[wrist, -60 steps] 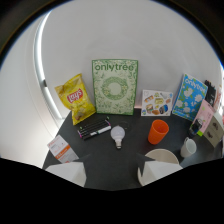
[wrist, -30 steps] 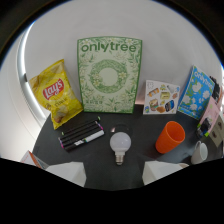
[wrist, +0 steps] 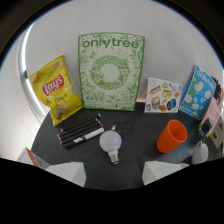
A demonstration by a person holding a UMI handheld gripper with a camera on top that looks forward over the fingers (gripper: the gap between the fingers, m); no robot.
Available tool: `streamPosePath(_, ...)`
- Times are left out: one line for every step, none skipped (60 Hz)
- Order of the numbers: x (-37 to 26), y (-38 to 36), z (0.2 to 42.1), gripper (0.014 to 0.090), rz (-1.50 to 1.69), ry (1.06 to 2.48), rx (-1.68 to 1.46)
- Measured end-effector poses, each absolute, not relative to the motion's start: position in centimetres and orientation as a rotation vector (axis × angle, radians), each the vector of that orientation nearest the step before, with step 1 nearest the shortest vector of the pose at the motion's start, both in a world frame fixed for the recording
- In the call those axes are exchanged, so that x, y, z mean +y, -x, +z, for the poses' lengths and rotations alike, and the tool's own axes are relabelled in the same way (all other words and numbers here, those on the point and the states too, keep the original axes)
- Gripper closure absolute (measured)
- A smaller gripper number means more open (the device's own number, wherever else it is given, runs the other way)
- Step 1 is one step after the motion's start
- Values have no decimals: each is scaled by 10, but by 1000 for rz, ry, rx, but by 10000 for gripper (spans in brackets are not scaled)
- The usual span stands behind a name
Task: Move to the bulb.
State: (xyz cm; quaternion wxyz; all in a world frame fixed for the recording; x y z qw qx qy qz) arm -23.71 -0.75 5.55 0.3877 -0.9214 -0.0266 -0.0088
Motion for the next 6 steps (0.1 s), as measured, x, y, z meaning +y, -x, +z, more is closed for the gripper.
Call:
streamPosePath(-8, 237, 56, 192, -23, 2343, -72)
streamPosePath(-8, 237, 56, 193, -23, 2342, -74)
streamPosePath(-8, 237, 56, 193, -24, 2342, -77)
streamPosePath(-8, 237, 56, 193, -25, 2341, -78)
streamPosePath(-8, 236, 56, 193, -28, 2340, -80)
streamPosePath(-8, 236, 56, 190, -30, 2341, -82)
